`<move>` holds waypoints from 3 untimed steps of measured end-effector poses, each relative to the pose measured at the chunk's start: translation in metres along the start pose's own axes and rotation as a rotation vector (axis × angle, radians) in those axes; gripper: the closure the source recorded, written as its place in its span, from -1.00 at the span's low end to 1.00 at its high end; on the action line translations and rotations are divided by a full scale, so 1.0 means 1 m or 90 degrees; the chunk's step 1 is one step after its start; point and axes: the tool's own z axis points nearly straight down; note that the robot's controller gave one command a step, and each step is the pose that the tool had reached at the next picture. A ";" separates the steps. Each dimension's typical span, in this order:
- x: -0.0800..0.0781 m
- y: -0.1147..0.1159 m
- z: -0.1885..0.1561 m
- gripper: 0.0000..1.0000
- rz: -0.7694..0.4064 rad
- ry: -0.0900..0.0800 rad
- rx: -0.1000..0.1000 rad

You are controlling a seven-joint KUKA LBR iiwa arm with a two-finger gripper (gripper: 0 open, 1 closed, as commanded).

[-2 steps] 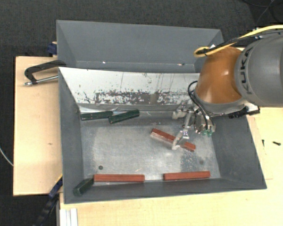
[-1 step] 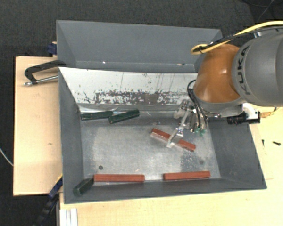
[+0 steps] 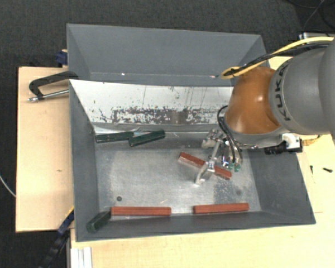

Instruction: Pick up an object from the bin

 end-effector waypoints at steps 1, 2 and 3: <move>-0.001 0.000 -0.003 1.00 -0.004 -0.001 0.000; -0.001 0.000 -0.003 1.00 -0.004 -0.001 0.000; -0.001 0.000 -0.005 1.00 -0.004 -0.001 0.000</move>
Offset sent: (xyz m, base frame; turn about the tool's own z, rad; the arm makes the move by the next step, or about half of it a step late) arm 0.0000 0.0000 0.0000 0.0000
